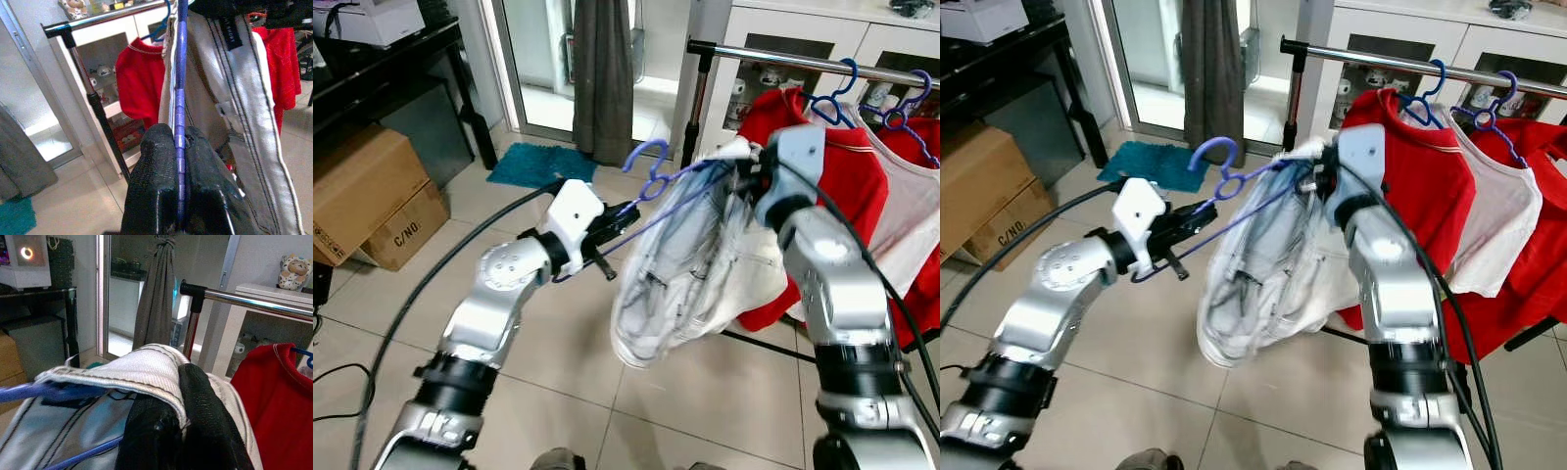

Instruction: Hang hanger

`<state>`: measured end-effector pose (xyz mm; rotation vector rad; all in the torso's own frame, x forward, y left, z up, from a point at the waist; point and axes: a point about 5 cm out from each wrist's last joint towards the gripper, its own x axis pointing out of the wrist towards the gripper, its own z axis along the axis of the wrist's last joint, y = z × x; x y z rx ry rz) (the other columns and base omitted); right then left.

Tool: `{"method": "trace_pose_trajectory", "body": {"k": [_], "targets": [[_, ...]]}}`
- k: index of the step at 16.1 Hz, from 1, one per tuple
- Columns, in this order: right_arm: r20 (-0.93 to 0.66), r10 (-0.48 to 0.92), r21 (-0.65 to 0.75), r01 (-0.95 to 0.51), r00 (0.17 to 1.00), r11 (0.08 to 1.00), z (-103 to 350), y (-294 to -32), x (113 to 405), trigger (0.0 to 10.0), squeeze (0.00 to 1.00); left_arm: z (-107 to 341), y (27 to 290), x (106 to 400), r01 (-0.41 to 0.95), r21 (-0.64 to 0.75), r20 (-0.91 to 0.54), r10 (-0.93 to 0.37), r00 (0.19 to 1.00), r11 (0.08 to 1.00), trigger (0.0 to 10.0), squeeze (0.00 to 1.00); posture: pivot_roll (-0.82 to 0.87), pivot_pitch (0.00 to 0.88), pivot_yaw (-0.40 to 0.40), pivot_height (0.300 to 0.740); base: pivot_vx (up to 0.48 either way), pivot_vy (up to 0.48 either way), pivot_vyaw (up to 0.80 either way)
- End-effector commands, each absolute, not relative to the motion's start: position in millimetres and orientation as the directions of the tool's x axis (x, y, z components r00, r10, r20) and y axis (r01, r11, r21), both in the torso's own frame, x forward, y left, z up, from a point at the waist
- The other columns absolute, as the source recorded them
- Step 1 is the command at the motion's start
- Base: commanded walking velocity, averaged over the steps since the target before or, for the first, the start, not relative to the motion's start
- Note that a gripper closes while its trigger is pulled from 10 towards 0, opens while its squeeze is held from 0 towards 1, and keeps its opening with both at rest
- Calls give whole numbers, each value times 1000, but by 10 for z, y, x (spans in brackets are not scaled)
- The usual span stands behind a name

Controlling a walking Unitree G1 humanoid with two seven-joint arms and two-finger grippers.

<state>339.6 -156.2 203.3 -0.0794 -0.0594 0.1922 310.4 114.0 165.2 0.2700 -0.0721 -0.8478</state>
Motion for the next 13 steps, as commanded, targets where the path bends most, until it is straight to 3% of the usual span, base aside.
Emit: {"method": "trace_pose_trajectory", "body": {"k": [1, 6, 9, 13], "targets": [[77, 144, -62, -139, 987, 988, 2096, -1667, 3448, 0, 0, 1685, 1194, 3049, 740, 253, -34, -759, 651, 623, 0, 0, -51, 0, -12, 740, 0, 0, 0], [6, 3, 86, -4, 1000, 996, 1918, -1961, 3578, 0, 0, 1644, 1399, 2793, 774, 183, -44, -782, 622, 606, 0, 0, -33, 0, -8, 740, 0, 0, 0], [-31, -38, 140, 42, 999, 989, 1798, -2087, 3573, 0, 0, 1612, 1464, 2661, 806, 148, -76, -806, 587, 573, 0, 0, -29, 0, -3, 740, 0, 0, 0], [-63, -49, 217, 61, 997, 974, 1587, -2231, 3462, 0, 0, 1632, 1611, 2505, 802, 55, -44, -801, 597, 595, 0, 0, -32, 0, 16, 740, 0, 0, 0]]}}
